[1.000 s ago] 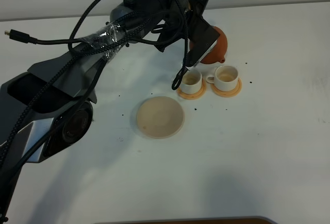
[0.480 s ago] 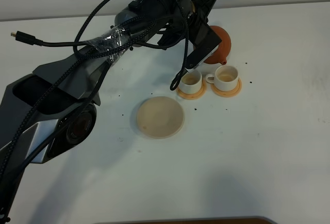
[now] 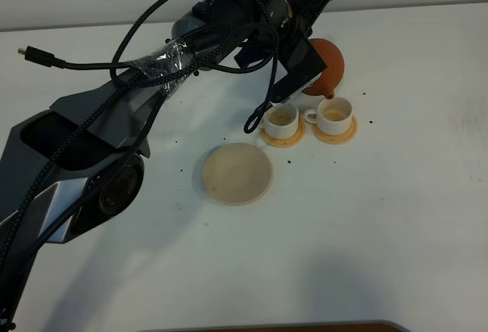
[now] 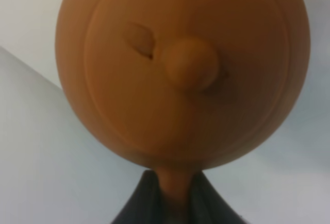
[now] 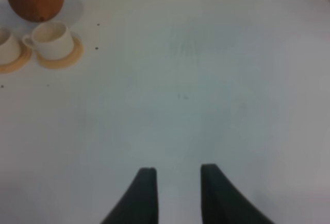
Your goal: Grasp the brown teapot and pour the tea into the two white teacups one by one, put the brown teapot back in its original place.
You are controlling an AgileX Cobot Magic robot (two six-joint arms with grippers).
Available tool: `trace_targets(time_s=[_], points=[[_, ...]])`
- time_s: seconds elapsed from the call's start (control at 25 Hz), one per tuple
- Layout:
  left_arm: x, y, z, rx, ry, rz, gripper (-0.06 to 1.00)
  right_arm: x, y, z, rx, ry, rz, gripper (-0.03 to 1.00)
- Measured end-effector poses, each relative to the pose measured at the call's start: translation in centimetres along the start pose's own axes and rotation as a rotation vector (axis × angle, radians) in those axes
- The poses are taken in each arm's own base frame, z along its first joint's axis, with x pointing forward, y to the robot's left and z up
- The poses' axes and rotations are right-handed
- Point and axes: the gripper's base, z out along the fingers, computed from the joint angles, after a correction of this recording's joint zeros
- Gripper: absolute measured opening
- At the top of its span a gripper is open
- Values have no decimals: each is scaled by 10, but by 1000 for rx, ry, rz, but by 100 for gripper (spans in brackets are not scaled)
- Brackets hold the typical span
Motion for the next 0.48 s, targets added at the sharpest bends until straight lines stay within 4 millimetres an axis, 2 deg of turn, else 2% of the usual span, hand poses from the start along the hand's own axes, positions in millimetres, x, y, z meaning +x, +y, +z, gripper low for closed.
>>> trace_targets(time_s=[0.48], points=[[-3, 6, 0, -42, 17, 37, 14, 0, 0, 0, 0, 0, 0, 24]])
